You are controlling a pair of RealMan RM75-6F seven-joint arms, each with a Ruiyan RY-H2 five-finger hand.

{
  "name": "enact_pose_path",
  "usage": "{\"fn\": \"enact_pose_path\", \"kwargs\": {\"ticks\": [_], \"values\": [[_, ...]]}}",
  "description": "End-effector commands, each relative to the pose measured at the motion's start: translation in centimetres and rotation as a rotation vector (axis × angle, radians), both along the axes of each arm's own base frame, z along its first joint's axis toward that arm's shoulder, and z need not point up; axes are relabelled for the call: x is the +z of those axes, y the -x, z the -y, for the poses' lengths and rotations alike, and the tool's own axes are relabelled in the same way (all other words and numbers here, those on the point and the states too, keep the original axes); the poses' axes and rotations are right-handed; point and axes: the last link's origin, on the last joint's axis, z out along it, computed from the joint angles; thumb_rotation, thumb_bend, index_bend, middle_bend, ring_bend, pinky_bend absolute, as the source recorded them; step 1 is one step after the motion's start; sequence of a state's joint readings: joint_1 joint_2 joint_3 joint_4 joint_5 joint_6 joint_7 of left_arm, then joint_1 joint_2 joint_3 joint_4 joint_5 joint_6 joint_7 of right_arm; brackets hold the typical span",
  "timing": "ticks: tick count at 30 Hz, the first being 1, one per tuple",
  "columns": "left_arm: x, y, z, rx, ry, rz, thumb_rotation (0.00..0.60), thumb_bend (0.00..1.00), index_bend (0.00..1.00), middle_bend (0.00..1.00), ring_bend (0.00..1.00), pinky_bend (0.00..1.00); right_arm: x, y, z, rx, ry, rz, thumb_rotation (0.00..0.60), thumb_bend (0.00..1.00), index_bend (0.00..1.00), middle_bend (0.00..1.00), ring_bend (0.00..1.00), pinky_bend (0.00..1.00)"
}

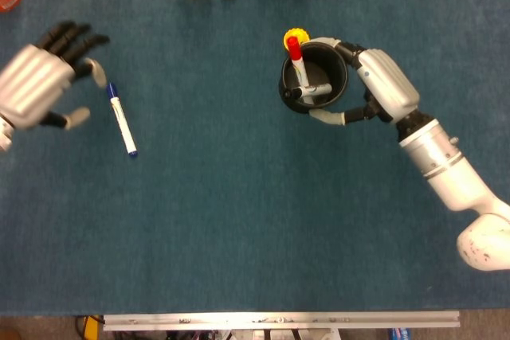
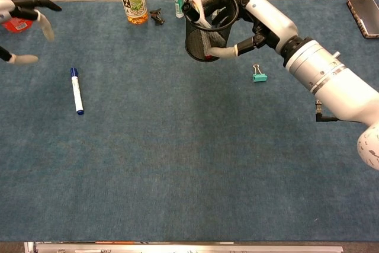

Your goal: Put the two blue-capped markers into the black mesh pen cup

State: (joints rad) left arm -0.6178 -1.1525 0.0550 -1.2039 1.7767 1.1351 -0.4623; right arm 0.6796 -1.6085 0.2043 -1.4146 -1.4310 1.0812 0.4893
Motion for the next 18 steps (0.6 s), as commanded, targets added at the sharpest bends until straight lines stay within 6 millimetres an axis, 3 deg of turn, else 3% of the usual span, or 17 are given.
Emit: {"fn": "enact_pose_path", "kwargs": {"ticks": [1,18], "values": [[-2.0,0.7,0.5,-0.036,0.06,-0.067,0.6,0.24,0.41,0.11,0.0,0.05,0.2,-0.1,0.0,-0.003,0.001,0.002,0.6,0.45,0.42,0.42,0.34,0.31],[-6.8,1.3,0.3,-0.215,0.153,-0.19,0.6,0.25,0.42,0.11,0.0,0.05,0.7,-0.2,-0.2,-0.01,0.009,-0.009,0.6,0.45,0.42,0.42,0.34,0.31]]}}
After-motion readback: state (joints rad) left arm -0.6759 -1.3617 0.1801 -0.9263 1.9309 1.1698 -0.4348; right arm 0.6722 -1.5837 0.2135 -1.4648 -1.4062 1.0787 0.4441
